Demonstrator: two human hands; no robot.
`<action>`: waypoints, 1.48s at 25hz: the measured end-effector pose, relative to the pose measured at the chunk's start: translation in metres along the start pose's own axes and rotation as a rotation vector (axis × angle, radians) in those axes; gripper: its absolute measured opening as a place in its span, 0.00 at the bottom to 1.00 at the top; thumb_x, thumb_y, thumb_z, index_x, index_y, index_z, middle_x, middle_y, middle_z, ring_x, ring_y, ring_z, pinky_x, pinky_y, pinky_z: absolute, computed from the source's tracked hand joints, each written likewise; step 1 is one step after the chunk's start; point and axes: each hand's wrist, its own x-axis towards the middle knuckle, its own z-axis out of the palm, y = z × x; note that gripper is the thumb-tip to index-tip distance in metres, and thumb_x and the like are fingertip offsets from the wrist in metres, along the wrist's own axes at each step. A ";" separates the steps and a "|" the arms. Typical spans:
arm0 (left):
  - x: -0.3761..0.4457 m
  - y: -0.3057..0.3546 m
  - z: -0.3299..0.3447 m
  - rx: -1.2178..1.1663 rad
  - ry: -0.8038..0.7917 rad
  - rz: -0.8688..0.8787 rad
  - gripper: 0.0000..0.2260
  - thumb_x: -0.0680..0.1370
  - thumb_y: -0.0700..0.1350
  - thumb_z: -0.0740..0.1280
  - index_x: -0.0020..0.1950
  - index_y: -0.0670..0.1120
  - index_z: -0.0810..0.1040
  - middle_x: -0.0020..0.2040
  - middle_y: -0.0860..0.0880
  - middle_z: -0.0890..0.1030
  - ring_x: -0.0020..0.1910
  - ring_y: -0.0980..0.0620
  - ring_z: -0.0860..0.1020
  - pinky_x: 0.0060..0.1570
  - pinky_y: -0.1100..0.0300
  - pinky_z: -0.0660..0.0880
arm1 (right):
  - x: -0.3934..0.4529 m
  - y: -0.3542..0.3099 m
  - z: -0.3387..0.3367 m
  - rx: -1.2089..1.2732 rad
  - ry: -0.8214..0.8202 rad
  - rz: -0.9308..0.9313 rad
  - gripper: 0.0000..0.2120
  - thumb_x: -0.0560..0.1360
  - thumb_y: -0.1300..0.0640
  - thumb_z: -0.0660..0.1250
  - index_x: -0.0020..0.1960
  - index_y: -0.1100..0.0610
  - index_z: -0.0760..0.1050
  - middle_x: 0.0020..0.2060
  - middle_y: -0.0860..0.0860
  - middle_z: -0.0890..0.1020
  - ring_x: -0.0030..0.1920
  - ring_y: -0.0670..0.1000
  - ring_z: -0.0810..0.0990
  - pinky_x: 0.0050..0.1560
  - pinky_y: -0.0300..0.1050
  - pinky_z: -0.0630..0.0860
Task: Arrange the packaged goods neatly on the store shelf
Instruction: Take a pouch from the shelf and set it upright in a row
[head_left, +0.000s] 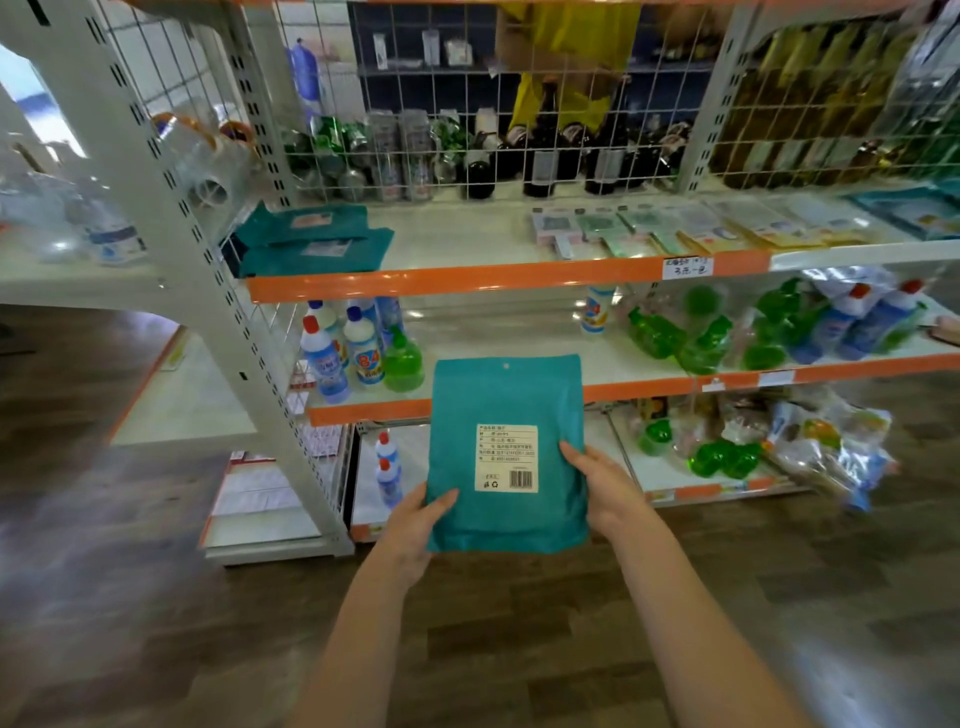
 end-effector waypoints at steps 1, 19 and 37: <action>0.002 -0.001 0.001 0.011 0.005 0.007 0.11 0.78 0.38 0.63 0.60 0.42 0.75 0.53 0.45 0.81 0.51 0.45 0.79 0.51 0.47 0.77 | 0.002 0.001 0.000 -0.018 0.014 0.008 0.08 0.78 0.56 0.64 0.54 0.57 0.77 0.49 0.55 0.83 0.52 0.56 0.81 0.54 0.55 0.78; 0.003 0.009 0.023 0.908 0.248 0.455 0.08 0.79 0.48 0.63 0.57 0.47 0.73 0.51 0.53 0.78 0.49 0.55 0.77 0.45 0.62 0.74 | -0.003 0.001 0.080 -0.151 -0.192 0.056 0.23 0.77 0.50 0.65 0.69 0.55 0.65 0.57 0.52 0.74 0.59 0.55 0.72 0.53 0.52 0.74; 0.012 -0.007 0.000 1.289 0.085 0.509 0.18 0.81 0.55 0.57 0.67 0.49 0.71 0.66 0.48 0.72 0.65 0.51 0.70 0.63 0.56 0.70 | 0.002 0.023 0.024 -0.027 0.201 0.056 0.03 0.76 0.67 0.63 0.47 0.61 0.73 0.40 0.56 0.80 0.39 0.55 0.79 0.38 0.48 0.75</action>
